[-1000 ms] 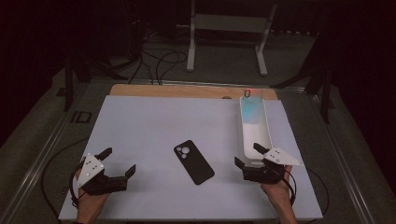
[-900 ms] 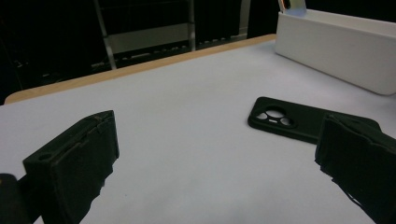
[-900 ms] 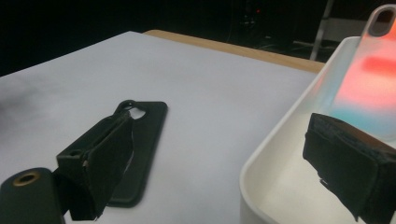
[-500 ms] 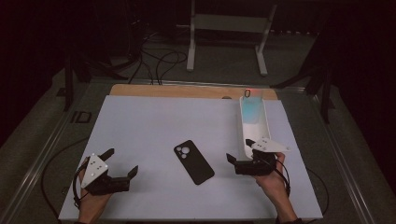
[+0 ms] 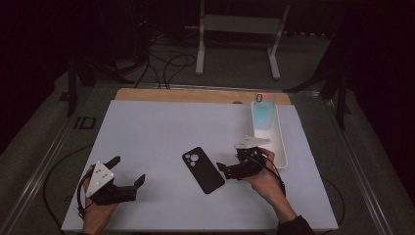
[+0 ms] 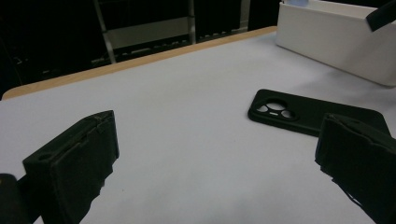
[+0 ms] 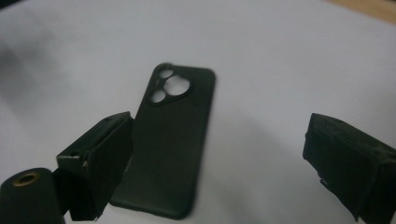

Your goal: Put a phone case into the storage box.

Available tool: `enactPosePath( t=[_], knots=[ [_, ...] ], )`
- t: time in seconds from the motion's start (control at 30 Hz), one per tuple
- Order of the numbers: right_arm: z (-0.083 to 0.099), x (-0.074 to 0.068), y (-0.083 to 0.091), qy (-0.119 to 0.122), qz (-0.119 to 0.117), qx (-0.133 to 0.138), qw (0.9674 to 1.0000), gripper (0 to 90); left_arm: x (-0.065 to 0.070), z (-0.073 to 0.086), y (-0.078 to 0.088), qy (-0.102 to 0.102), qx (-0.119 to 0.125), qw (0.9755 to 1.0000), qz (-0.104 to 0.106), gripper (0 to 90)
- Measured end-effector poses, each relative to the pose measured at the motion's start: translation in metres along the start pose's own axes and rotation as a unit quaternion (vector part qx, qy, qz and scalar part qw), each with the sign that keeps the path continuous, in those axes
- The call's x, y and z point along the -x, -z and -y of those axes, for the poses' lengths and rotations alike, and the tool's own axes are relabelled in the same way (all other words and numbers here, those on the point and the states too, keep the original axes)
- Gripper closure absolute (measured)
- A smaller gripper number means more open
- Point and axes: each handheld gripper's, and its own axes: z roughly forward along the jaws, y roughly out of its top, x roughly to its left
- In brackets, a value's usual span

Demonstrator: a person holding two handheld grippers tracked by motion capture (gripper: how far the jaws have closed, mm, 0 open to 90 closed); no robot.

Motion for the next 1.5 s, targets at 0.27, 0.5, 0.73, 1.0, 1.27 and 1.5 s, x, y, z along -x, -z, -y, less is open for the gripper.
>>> enactPosePath(
  t=[0.27,0.5,0.73,1.0,1.27,1.5],
  knots=[
    [-0.007,-0.016,-0.033,0.015,0.003,-0.058,0.9982,8.7,0.000,0.000,-0.001,-0.001,-0.001,1.0000,0.001,0.1],
    [-0.005,-0.030,-0.061,0.029,0.012,-0.105,0.9940,8.7,0.000,0.001,-0.001,-0.001,-0.002,1.0000,0.001,0.1],
    [0.001,-0.039,-0.080,0.029,0.013,-0.141,0.9895,8.6,0.000,0.001,-0.001,-0.001,-0.002,1.0000,0.001,0.1],
    [0.011,-0.048,-0.090,0.025,0.008,-0.166,0.9858,7.8,0.001,0.001,-0.001,0.000,-0.002,1.0000,0.002,0.1],
    [0.015,-0.050,-0.092,0.021,0.017,-0.185,0.9824,8.1,0.002,0.001,-0.001,-0.001,-0.003,1.0000,0.002,0.1],
    [0.012,-0.051,-0.091,0.011,0.021,-0.197,0.9802,13.1,0.001,0.001,-0.001,0.000,-0.002,1.0000,0.002,0.1]
  ],
)
